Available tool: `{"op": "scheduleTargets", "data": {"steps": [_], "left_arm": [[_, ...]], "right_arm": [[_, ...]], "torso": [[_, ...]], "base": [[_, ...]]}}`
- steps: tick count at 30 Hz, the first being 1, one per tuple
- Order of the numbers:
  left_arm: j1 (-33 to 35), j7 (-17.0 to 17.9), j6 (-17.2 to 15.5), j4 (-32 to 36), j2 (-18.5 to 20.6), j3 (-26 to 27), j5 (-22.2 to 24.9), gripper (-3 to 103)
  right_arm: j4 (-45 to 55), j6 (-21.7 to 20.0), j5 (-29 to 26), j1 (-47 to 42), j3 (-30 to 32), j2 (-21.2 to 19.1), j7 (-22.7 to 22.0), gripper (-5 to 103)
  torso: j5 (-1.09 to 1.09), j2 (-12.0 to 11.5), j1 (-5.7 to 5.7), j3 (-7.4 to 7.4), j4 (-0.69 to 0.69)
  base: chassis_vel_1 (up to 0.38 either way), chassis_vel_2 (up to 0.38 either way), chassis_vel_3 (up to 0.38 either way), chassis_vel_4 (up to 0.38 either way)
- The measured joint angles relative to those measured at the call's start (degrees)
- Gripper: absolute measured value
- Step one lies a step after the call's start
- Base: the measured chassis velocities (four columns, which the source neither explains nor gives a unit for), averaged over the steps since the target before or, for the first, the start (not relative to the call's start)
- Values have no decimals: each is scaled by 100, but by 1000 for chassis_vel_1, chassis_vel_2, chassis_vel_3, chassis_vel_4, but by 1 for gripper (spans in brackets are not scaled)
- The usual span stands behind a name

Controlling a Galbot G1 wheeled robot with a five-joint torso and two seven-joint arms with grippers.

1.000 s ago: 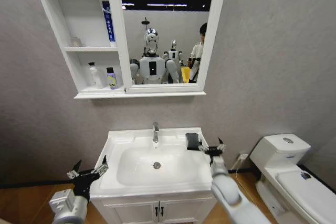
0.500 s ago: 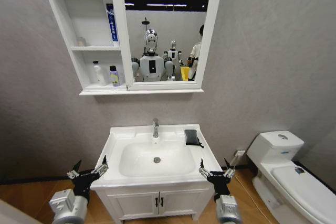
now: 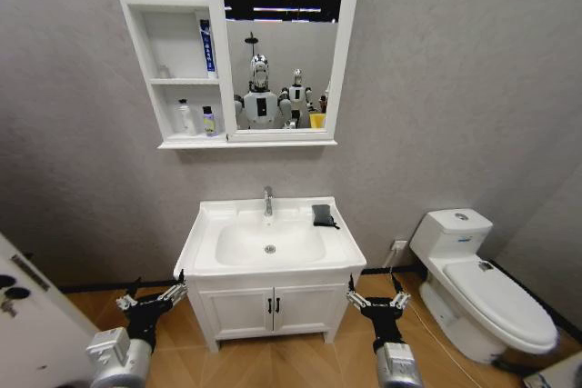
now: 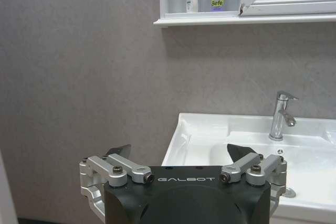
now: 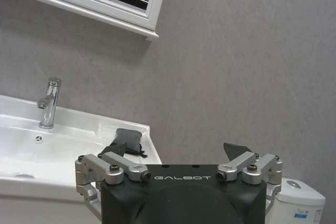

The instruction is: Move facial cleanser and shampoo from washbasin to cabinet, then wipe washbasin with towel.

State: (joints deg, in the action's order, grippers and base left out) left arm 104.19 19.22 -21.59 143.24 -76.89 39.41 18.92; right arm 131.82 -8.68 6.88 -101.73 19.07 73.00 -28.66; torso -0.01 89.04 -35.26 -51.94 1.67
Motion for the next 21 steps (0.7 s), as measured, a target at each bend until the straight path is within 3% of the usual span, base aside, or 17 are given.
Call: {"op": "scheduleTargets", "data": {"steps": [15, 21], "left_arm": [[0, -1, 0, 0, 0, 0, 0, 100], [1, 1, 0, 0, 0, 1, -1, 100]], "right_arm": [[-234, -285, -296, 380, -193, -195, 114, 100], [-254, -328, -267, 431, -93, -254, 571, 100]], "torso": [[0, -2, -2, -1, 0], [2, 2, 4, 2, -2]], "base": [[358, -359, -354, 352], [280, -260, -289, 246]]}}
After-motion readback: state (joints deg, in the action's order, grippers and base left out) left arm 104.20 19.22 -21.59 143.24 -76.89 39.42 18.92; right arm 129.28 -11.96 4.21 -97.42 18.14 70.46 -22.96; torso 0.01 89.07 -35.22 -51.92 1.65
